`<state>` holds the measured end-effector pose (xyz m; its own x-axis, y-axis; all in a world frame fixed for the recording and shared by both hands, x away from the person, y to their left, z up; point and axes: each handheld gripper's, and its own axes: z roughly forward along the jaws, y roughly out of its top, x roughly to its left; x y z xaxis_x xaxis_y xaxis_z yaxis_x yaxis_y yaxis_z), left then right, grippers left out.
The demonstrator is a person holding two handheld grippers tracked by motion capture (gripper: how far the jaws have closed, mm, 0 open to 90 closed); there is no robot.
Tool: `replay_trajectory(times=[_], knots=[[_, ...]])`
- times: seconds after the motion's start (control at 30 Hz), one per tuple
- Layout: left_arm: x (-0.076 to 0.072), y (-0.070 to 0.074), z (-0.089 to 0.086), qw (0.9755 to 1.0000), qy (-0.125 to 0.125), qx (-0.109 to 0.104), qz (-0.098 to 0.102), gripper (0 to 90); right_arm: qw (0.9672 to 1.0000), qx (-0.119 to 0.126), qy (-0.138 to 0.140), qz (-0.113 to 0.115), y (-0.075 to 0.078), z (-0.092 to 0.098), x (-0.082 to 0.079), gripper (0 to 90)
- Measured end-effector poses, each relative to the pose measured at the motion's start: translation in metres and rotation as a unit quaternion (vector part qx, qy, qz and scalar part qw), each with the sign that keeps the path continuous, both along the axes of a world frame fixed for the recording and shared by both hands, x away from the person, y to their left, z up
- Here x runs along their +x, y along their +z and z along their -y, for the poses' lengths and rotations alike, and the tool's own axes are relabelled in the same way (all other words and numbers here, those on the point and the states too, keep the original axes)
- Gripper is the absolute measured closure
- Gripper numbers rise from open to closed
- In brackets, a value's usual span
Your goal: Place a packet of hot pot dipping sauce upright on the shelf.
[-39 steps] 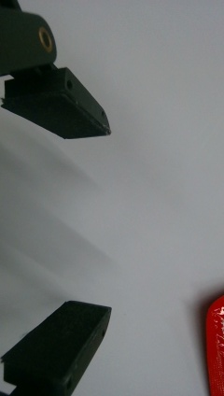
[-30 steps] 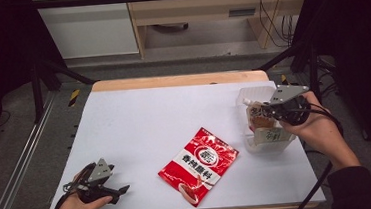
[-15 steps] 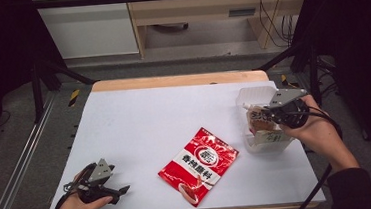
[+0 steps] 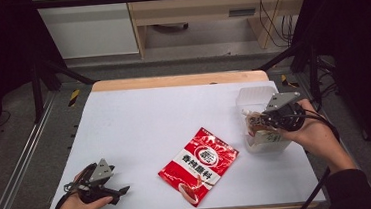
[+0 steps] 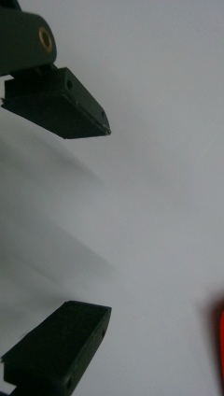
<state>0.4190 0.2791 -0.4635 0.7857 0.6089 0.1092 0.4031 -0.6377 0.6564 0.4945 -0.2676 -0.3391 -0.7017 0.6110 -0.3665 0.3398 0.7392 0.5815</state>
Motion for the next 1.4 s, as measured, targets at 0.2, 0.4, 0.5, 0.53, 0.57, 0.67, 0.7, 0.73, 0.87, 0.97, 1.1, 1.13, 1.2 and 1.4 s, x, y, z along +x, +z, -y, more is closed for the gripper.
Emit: replay_trajectory(times=[0.2, 0.4, 0.5, 0.53, 0.57, 0.67, 0.7, 0.73, 0.87, 0.97, 1.1, 1.13, 1.2, 1.4], knots=[[0.0, 0.0, 0.001, 1.0, -0.003, 0.0, 0.0, 11.4, 1.0, 0.004, -0.003, -0.001, 0.003, -0.001, -0.002, 78.1], [0.0, 0.0, 0.001, 1.0, -0.002, 0.001, 0.0, 11.4, 0.9992, 0.027, -0.026, 0.012, 0.006, 0.001, -0.006, 56.9], [0.0, 0.0, 0.001, 1.0, -0.002, 0.001, -0.001, 11.4, 0.9983, 0.039, -0.03, 0.033, 0.011, -0.003, -0.01, 48.3], [0.0, 0.0, 0.001, 1.0, -0.002, 0.001, -0.001, 11.4, 0.9978, 0.04, -0.032, 0.041, 0.014, -0.006, -0.013, 45.9], [0.0, 0.0, 0.001, 1.0, -0.002, 0.001, -0.001, 11.4, 0.9973, 0.046, -0.033, 0.047, 0.017, -0.008, -0.015, 43.2], [0.0, 0.0, 0.001, 1.0, -0.002, 0.001, 0.0, 11.4, 0.9945, 0.073, -0.041, 0.062, 0.027, -0.017, -0.024, 35.6], [0.0, 0.0, 0.001, 1.0, -0.002, 0.001, 0.0, 11.4, 0.9928, 0.08, -0.043, 0.078, 0.031, -0.022, -0.03, 32.8], [0.0, 0.0, 0.001, 1.0, -0.002, 0.001, 0.001, 11.4, 0.9923, 0.084, -0.038, 0.084, 0.033, -0.027, -0.035, 31.9], [-0.001, 0.0, 0.002, 1.0, -0.003, 0.001, 0.001, 11.4, 0.9918, 0.083, -0.016, 0.096, 0.04, -0.047, -0.054, 26.5], [-0.001, 0.0, 0.002, 1.0, -0.004, 0.001, 0.002, 11.4, 0.9919, 0.08, -0.008, 0.098, 0.042, -0.064, -0.067, 22.8], [-0.001, 0.001, 0.001, 1.0, -0.002, -0.001, 0.003, 11.4, 0.9933, 0.071, -0.001, 0.091, 0.037, -0.08, -0.079, 19.8], [-0.001, 0.001, 0.001, 1.0, -0.002, -0.001, 0.003, 11.4, 0.9936, 0.071, 0.001, 0.088, 0.034, -0.084, -0.081, 19.3], [-0.001, 0.0, 0.002, 1.0, -0.002, 0.0, 0.003, 11.4, 0.994, 0.072, 0.003, 0.082, 0.029, -0.089, -0.084, 18.0], [-0.001, 0.001, 0.002, 1.0, -0.003, 0.0, 0.004, 11.5, 0.9948, 0.077, -0.007, 0.065, 0.008, -0.103, -0.09, 13.9]])
